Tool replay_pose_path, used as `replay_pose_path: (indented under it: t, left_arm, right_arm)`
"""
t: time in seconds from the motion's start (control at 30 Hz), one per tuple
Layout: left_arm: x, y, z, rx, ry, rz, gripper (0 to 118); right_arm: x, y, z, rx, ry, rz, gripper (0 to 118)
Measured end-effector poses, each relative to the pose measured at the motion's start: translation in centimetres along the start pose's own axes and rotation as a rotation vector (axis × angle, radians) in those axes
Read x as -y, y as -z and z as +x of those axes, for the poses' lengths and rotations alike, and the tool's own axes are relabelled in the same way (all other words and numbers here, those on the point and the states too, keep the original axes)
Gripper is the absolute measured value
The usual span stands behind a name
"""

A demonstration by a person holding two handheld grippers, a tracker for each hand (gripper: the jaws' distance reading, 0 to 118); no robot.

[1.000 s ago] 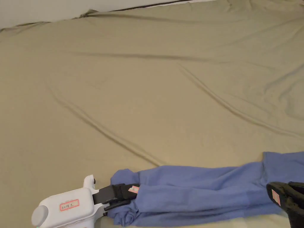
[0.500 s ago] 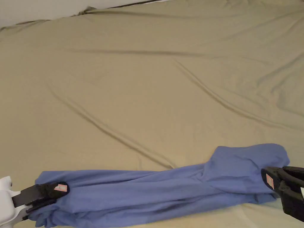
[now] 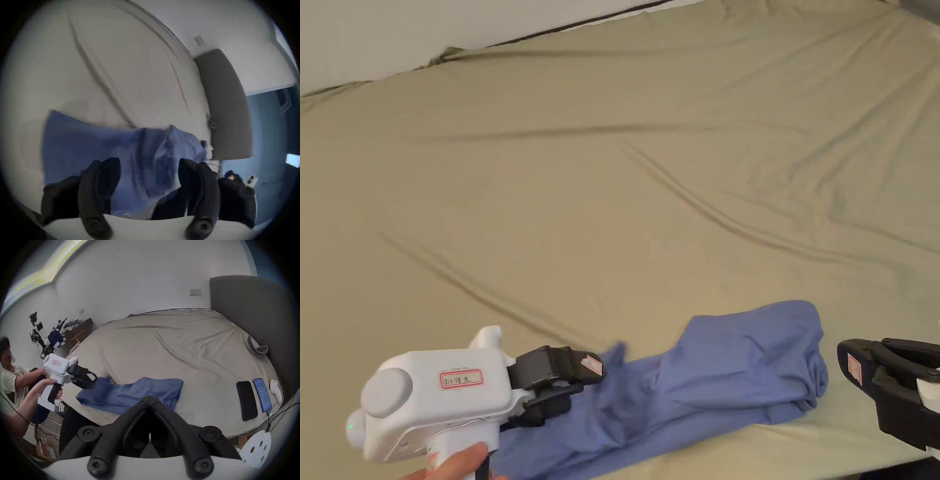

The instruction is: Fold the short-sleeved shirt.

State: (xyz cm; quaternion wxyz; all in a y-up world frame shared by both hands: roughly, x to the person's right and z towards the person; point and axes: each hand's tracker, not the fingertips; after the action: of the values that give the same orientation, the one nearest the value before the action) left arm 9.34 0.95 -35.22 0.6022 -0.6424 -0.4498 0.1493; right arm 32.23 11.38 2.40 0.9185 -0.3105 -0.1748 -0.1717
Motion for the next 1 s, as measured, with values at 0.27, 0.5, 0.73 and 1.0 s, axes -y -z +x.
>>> replay_pose_path:
  t: [0.27,0.5,0.73,1.0]
  left_arm:
    - [-0.3,-9.9,-0.2,-0.325,0.144,0.233,68]
    - [1.8,3.0,2.5,-0.398,0.34,0.013,0]
    - [5.2,11.9,11.1,0.009,0.528,0.115,0]
    - [2.5,-2.1,9.9,0.639,0.19,0.155,0]
  right_arm:
    - [-0.1,-0.8,1.6,0.032,0.029,0.011,2]
    - [0.4,-0.2,0.6,0.032,0.009,-0.023,2]
    - [0.8,0.1,0.9,0.055,0.025,-0.05,2]
    - [0.3,0.2,0.6,0.044,0.016,-0.057,2]
